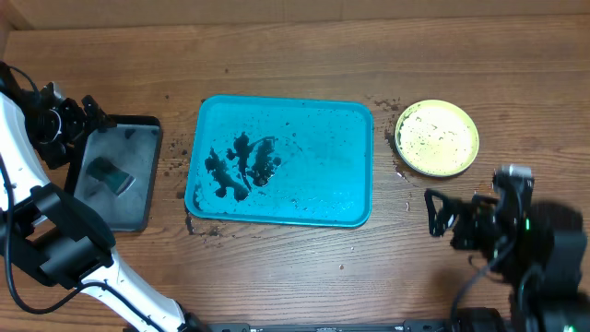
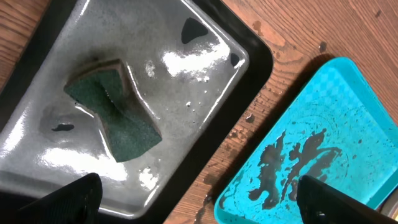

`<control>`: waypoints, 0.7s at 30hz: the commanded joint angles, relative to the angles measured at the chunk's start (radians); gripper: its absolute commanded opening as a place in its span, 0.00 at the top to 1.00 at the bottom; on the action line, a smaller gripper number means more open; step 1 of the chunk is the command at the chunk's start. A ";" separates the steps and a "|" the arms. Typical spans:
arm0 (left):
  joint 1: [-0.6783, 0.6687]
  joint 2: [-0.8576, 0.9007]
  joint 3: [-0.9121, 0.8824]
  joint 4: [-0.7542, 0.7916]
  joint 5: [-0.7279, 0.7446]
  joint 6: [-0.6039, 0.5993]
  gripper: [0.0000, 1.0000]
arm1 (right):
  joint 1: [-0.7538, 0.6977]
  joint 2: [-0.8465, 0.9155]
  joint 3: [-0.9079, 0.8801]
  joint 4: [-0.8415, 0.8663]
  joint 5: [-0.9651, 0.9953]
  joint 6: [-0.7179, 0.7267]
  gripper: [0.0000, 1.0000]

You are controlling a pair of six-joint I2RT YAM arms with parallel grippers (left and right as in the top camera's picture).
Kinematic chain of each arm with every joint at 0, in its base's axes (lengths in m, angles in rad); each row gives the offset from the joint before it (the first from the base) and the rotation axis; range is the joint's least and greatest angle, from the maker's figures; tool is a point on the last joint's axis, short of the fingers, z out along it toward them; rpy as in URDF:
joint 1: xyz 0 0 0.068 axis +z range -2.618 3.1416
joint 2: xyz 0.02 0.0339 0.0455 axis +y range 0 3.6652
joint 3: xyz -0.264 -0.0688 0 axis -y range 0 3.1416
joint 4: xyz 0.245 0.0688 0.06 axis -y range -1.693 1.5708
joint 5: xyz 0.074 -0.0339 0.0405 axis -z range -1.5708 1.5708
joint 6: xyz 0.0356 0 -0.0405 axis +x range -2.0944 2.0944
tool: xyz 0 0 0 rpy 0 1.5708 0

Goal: Clean dirty plates on tray and stack at the side

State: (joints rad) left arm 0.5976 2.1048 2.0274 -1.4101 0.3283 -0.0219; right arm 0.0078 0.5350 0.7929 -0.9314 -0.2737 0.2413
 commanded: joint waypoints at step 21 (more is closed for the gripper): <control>-0.002 -0.017 0.017 0.001 0.000 0.019 0.00 | 0.051 -0.532 -0.777 0.856 0.008 -0.003 0.00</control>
State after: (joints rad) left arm 0.5976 2.1044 2.0274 -1.4101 0.3283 -0.0223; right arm 0.0364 0.0132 0.0837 -0.1341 -0.2852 0.2386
